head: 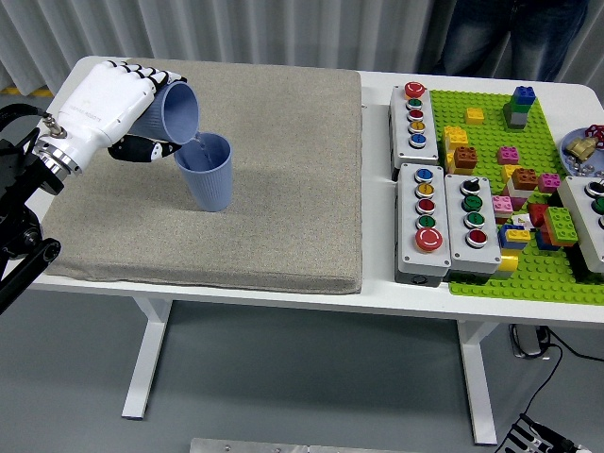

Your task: Pick cup pour cup place

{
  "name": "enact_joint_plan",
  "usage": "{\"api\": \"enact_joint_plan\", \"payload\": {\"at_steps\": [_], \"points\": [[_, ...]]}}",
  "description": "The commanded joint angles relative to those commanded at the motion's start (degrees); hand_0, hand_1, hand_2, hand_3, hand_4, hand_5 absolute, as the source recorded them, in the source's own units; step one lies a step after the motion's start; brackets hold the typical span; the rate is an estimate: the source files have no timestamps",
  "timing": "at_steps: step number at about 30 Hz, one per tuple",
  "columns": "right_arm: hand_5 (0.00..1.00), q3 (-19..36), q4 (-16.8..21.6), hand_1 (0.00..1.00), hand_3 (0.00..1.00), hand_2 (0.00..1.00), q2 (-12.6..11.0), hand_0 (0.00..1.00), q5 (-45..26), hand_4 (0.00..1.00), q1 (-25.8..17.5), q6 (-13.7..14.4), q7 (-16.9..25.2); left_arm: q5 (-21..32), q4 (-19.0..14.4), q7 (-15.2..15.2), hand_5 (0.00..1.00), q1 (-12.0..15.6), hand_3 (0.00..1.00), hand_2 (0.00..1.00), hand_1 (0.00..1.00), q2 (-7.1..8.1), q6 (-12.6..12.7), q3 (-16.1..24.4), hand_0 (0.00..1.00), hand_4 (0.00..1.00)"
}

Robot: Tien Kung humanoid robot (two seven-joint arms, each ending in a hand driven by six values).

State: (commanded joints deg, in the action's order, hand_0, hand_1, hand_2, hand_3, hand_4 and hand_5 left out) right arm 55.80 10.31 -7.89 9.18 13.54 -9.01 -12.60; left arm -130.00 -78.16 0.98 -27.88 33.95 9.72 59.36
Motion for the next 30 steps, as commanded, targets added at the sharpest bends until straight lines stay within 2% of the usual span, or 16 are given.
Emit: {"api": "enact_joint_plan", "payload": {"at_steps": [9, 25, 30], "points": [[0.266, -0.32, 0.00, 0.683, 0.612, 0.706, -0.04, 0.759, -0.40, 0.188, -0.06, 0.05, 0.19, 0.00, 0.24, 0.26, 0.042, -0.81, 0.582, 0.662, 0.517, 0.43, -0.12, -1.28, 0.444, 0.620], [0.265, -0.98, 0.00, 0.683, 0.612, 0.706, 0.04, 0.759, -1.06, 0.188, -0.47, 0.20, 0.31, 0.00, -0.11, -0.14, 0.025, -0.98, 0.577, 0.660, 0.520, 0.15, -1.20, -3.09, 0.451, 0.603], [0.265, -1.27, 0.00, 0.683, 0.612, 0.706, 0.09, 0.759, -1.31, 0.189, -0.53, 0.27, 0.37, 0.00, 0.53, -0.17, 0.017, -0.78, 0.578, 0.668, 0.522, -0.17, -0.58, -3.28, 0.460, 0.600]]}}
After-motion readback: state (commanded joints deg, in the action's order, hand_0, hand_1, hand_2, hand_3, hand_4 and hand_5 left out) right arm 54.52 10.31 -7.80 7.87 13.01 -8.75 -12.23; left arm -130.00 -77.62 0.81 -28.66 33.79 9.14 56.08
